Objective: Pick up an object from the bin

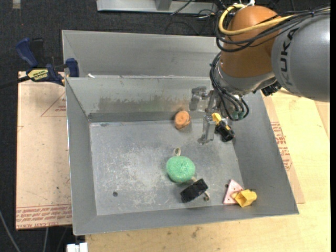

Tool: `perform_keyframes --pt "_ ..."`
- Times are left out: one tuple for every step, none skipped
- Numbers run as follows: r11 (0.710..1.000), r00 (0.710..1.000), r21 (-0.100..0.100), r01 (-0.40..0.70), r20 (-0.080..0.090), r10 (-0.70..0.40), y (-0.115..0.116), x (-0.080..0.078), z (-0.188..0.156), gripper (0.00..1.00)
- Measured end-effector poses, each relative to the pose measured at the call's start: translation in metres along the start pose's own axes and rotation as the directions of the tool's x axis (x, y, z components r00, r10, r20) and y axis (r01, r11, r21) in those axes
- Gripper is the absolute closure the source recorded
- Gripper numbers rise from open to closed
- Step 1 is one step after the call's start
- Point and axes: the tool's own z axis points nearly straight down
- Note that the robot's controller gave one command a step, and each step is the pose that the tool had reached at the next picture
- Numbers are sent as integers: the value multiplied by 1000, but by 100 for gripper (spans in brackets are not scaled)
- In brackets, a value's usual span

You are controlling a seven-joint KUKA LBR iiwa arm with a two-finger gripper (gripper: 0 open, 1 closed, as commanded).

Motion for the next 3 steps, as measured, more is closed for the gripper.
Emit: perform_keyframes --pt "1000 1000 0 0 8 0 0 -1 -5 0" --pt "993 993 1 115 9 -115 6 48 66 0" --pt "964 964 1 264 4 -264 3 64 77 0"
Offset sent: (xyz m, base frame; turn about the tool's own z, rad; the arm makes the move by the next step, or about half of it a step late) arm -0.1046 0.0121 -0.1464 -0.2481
